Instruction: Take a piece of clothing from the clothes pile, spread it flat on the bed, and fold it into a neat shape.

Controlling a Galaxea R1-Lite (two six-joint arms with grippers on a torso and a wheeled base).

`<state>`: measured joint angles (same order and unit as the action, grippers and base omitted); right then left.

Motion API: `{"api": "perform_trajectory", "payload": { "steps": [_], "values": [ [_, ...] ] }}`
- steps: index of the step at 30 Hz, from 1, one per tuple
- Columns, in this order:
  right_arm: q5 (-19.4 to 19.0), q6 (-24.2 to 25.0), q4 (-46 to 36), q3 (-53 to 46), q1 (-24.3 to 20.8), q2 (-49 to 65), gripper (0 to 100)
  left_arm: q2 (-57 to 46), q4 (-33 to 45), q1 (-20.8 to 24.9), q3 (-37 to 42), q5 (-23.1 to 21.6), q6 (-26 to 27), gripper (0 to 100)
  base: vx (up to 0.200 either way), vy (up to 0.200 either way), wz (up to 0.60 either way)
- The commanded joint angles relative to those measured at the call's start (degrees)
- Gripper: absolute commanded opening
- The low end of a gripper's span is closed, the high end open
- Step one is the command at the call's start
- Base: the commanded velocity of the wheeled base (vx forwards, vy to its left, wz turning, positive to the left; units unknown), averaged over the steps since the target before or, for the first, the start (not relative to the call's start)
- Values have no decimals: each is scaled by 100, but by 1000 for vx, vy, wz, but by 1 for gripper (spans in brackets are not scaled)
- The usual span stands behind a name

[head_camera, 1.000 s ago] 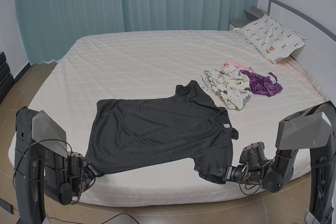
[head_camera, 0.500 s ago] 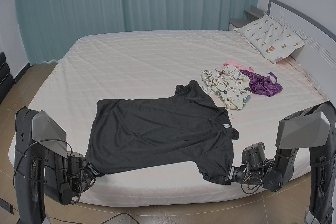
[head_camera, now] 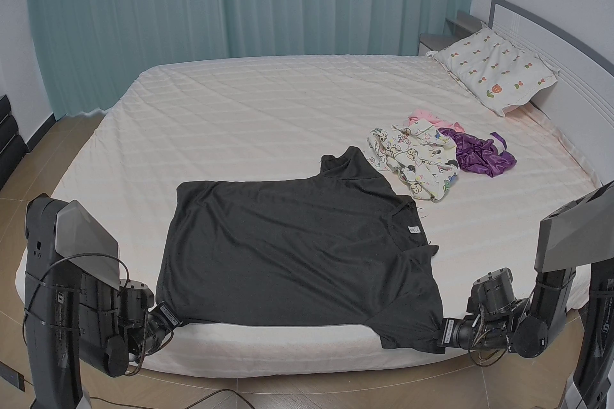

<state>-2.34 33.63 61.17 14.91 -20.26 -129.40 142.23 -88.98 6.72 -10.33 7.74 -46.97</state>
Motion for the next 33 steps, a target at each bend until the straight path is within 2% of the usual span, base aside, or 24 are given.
{"api": "perform_trajectory", "payload": {
  "steps": [1, 9, 14, 20, 26, 28, 33],
  "values": [
    [-12, 3, 18, -304, -13, 249, 0, -134, -102, -13, 277, -9, 48, 0, 0, 0, 0],
    [49, -15, 79, -805, -233, 372, 0, -204, -102, -13, 690, 8, 487, 0, 0, 0, 0],
    [76, -24, 492, -1175, -365, 425, 0, -187, -102, -21, 804, 17, 707, 0, 0, 0, 0],
    [102, -15, 519, -1438, -452, 407, 0, -160, -102, -74, 795, 17, 733, 0, 0, 0, 0],
    [129, 29, 562, -1465, -523, 381, 0, -195, -102, -83, 892, -1, 777, 0, 0, 0, 0],
    [208, 47, 554, -1482, -549, 416, 0, -248, -102, -83, 1006, -1, 1006, 0, 0, 0, 0],
    [357, 38, 475, -1482, -558, 513, 0, -459, -14, -118, 1015, -1, 1173, 0, 0, 0, 0]
  ]
}}
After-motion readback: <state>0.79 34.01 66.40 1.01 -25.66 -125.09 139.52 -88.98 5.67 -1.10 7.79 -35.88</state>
